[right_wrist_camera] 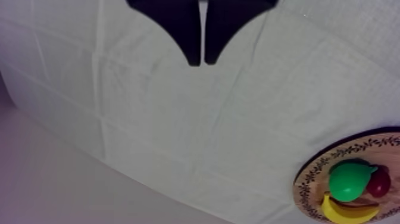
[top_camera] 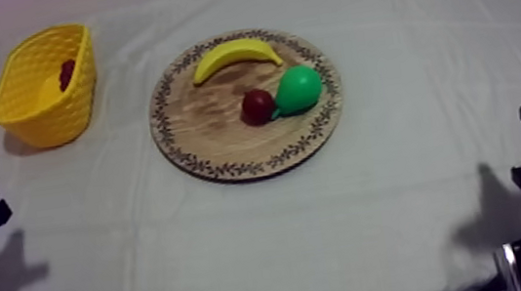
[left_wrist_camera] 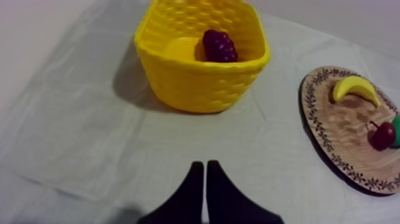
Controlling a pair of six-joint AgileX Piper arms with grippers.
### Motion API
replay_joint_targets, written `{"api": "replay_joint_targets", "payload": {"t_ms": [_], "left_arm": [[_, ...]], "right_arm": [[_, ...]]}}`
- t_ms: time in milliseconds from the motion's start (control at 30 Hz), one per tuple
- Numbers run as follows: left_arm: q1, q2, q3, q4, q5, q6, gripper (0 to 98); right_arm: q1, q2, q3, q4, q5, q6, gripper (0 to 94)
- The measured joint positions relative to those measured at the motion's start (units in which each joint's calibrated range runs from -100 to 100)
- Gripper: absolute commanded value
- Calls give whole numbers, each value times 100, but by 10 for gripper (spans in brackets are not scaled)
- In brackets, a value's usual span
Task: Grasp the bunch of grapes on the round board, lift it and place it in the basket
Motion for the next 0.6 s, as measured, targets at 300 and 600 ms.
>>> {"api": "replay_joint_targets", "payload": {"t_ms": [300,600], "left_arm": [[-43,-634,323,1,-439,-106,1],[-96,-1040,476,12,-573,505,1]], "right_arm": [[0,0,0,0,0,0,3],[0,0,0,0,0,0,3]]}}
